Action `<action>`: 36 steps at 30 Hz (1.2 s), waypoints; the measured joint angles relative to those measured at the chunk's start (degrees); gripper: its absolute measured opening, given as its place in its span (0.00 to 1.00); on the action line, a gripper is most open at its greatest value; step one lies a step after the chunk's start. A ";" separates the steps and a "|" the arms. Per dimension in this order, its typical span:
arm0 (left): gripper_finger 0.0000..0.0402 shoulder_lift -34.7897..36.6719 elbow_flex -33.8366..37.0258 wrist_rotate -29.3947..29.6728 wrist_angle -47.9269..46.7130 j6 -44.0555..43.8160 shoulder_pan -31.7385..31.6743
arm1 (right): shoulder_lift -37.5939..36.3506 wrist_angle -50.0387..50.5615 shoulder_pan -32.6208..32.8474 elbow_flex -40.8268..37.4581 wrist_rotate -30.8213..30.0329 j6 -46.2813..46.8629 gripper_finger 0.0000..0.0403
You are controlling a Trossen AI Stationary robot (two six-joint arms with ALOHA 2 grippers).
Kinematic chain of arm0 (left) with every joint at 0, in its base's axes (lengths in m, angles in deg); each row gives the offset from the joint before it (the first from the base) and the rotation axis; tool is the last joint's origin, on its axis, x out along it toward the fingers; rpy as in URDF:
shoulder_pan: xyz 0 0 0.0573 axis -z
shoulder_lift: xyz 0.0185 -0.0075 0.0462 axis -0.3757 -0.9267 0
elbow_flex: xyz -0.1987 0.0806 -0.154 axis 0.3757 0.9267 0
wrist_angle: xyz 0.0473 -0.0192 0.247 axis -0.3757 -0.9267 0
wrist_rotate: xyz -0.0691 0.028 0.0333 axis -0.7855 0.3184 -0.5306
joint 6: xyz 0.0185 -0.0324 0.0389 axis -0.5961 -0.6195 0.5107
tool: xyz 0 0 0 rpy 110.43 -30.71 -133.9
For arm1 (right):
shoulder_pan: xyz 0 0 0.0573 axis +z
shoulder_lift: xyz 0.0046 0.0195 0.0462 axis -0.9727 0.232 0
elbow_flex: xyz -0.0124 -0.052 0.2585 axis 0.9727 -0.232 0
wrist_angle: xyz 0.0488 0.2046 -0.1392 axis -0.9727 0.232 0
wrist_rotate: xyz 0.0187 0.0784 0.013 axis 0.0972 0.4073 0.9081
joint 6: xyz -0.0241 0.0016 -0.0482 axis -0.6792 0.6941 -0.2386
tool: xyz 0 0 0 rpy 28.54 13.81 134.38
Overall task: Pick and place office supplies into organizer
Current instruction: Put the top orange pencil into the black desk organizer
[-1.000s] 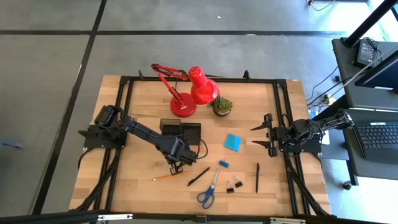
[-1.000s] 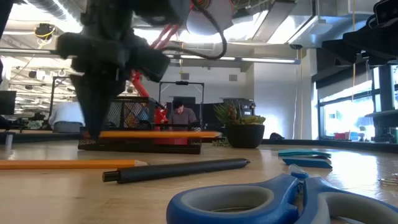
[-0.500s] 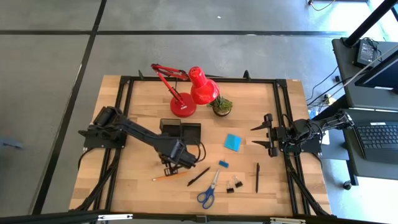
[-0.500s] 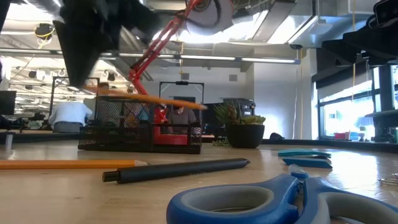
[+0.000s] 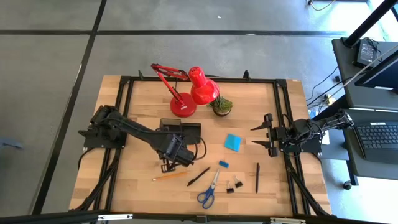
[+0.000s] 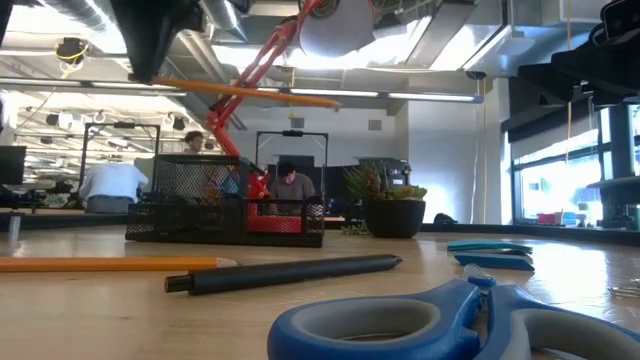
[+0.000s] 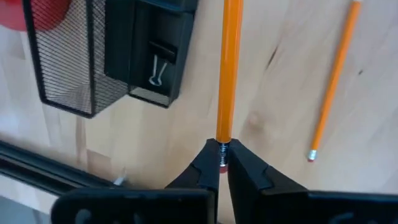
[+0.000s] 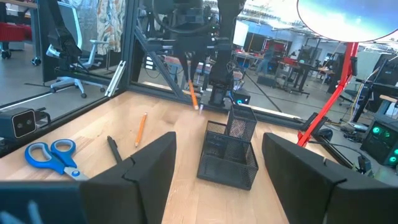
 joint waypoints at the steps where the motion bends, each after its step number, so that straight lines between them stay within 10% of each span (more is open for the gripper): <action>1: 0.03 0.16 0.00 0.05 0.04 0.65 -0.26 | 0.00 0.02 -0.01 0.00 0.02 0.01 0.60; 36: 0.02 18.18 12.35 5.35 0.09 23.83 -15.90 | 0.00 0.00 0.00 0.00 0.02 0.16 0.60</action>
